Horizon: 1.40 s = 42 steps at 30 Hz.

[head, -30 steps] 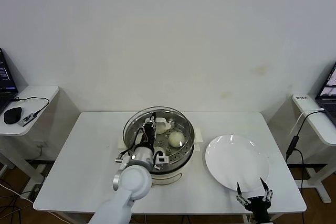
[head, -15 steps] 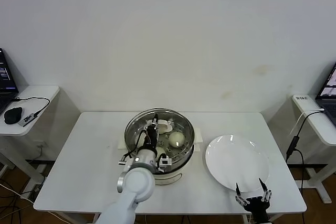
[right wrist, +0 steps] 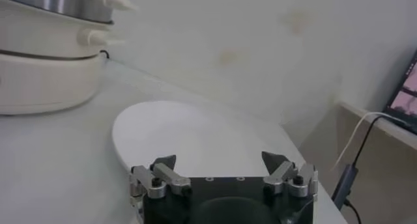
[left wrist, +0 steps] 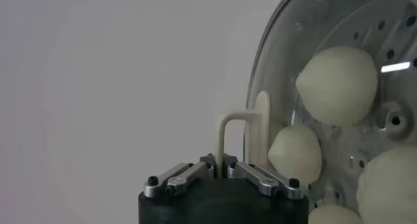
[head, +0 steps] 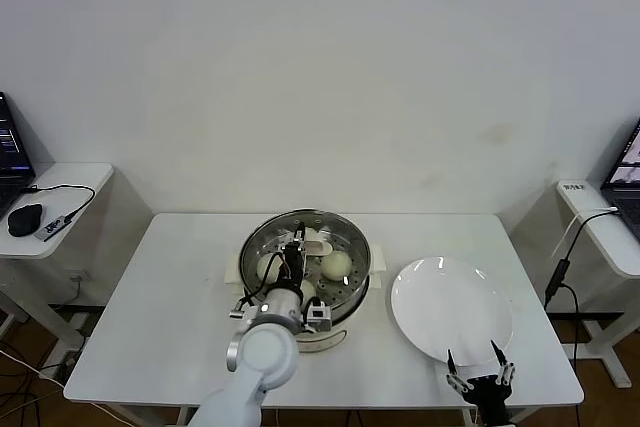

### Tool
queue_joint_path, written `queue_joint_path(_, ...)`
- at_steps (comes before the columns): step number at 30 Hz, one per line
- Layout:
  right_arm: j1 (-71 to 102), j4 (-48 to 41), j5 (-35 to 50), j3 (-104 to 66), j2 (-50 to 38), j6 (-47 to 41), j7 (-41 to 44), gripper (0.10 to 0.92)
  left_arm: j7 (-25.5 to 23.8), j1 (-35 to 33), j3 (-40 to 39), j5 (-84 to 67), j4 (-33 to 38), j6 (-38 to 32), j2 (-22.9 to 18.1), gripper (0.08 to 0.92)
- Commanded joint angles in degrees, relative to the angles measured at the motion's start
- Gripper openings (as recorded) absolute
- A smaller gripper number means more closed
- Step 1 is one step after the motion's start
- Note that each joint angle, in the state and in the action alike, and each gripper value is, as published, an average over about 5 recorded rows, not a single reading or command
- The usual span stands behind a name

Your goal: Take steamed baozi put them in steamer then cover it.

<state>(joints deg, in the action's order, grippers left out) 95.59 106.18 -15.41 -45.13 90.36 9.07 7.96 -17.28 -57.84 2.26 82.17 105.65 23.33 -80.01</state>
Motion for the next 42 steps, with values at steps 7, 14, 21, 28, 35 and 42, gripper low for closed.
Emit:
queue_joint_path(7,-0.2,-0.3,-0.1,0.1,0.0,0.0,0.1,0.823,0.5,-3.1,0.9,0.0,3.9,-0.6,0.7,0.286)
queue_joint_path(14,-0.1,-0.3,-0.1,0.1,-0.2,0.0,0.2,0.823,1.6,-9.3,1.4,-2.1,12.6,-1.1,3.4,0.467)
queue_joint_path(21,0.4,-0.4,0.8,-0.3,-1.8,0.3,0.2,0.823,4.7,-20.7,2.3,-6.6,23.6,-2.9,5.6,0.676)
queue_joint_path(28,0.1,-0.6,1.4,0.1,-2.1,0.0,0.6,0.823,15.8,-33.8,11.8,-27.9,31.0,-9.1,9.9,0.816)
queue_joint_path(35,0.5,-0.5,2.4,0.8,-2.8,0.1,0.8,0.823,27.3,-42.0,27.9,-79.6,24.6,-28.5,8.5,0.823)
queue_joint_path(42,4.2,3.0,6.0,3.6,-7.7,-0.1,1.6,0.823,31.9,-46.0,28.6,-95.9,21.0,-28.4,4.8,0.823)
